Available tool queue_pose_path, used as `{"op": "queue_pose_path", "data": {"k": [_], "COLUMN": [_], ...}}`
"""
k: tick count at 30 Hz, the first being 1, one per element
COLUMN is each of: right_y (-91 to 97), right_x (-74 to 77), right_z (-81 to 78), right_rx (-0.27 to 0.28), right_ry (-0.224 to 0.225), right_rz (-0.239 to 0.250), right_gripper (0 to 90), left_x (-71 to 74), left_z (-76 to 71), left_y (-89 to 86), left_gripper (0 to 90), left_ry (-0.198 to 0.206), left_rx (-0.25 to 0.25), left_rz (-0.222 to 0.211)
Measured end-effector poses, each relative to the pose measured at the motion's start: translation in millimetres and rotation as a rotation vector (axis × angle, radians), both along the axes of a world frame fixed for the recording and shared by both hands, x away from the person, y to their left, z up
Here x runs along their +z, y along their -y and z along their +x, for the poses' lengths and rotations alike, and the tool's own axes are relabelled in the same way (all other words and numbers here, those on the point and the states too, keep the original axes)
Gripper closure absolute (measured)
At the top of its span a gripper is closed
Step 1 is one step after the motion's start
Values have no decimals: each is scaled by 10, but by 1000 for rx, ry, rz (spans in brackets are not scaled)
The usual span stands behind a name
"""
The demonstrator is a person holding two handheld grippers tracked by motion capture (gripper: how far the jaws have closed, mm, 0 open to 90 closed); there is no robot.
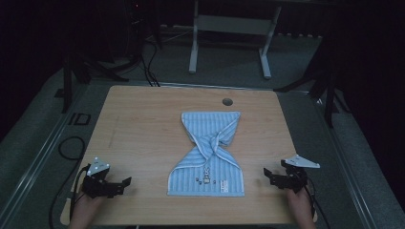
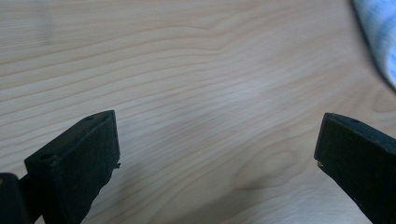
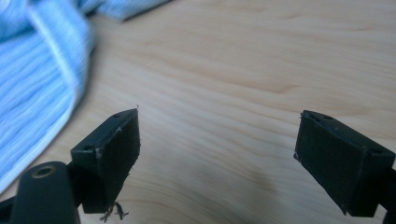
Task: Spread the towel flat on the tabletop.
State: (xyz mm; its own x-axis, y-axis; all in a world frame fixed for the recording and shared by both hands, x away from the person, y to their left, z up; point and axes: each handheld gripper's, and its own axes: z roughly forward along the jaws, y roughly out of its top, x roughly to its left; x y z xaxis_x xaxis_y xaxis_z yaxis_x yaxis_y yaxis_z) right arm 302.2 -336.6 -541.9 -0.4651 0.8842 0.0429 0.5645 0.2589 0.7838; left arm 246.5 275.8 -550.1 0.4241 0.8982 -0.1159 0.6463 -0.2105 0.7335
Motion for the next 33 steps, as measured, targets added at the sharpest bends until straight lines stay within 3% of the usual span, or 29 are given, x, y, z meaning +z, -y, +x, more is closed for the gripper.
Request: {"op": "queue_pose_path", "data": {"k": [2, 4, 7, 10, 13, 16, 17, 18, 19, 22, 24, 26, 27, 32, 33], "right_y": [-74, -145, -244, -327, -462, -569, -624, -657, -710, -816, -883, -945, -988, -1165, -1218], "right_x": [4, 26, 107, 175, 221, 234, 237, 239, 243, 254, 265, 279, 292, 346, 364], "right_z": [54, 97, 150, 204, 257, 296, 307, 311, 321, 354, 375, 394, 409, 489, 519], "right_rx": [43, 84, 137, 179, 207, 261, 279, 291, 309, 343, 361, 379, 393, 436, 450], "right_ry": [-22, -38, -53, -74, -84, -103, -102, -96, -97, -102, -97, -94, -93, -91, -99], "right_rz": [-18, -33, -21, -15, -56, -49, -66, -81, -93, -99, -107, -113, -124, -160, -165], "right_gripper": [137, 136, 136, 137, 131, 126, 137, 137, 152, 273, 386, 438, 519, 591, 601], "left_x": [14, 94, 163, 232, 271, 294, 319, 319, 335, 350, 369, 379, 409, 480, 519], "left_z": [13, 87, 158, 251, 322, 370, 412, 412, 450, 493, 510, 514, 534, 606, 653], "left_y": [41, 228, 376, 534, 662, 768, 879, 879, 1001, 1152, 1239, 1268, 1339, 1476, 1576], "left_gripper": [0, 0, 0, 0, 0, 0, 0, 0, 0, 0, 12, 101, 128, 233, 235], "left_ry": [-5, -28, -31, -41, -44, -53, -71, -71, -91, -101, -87, -77, -58, -43, -39], "left_rx": [-10, -51, -74, -91, -122, -145, -174, -174, -221, -247, -266, -270, -286, -332, -364], "left_rz": [3, 52, 4, 9, 4, 8, 26, 26, 37, 54, 62, 65, 62, 61, 82]}}
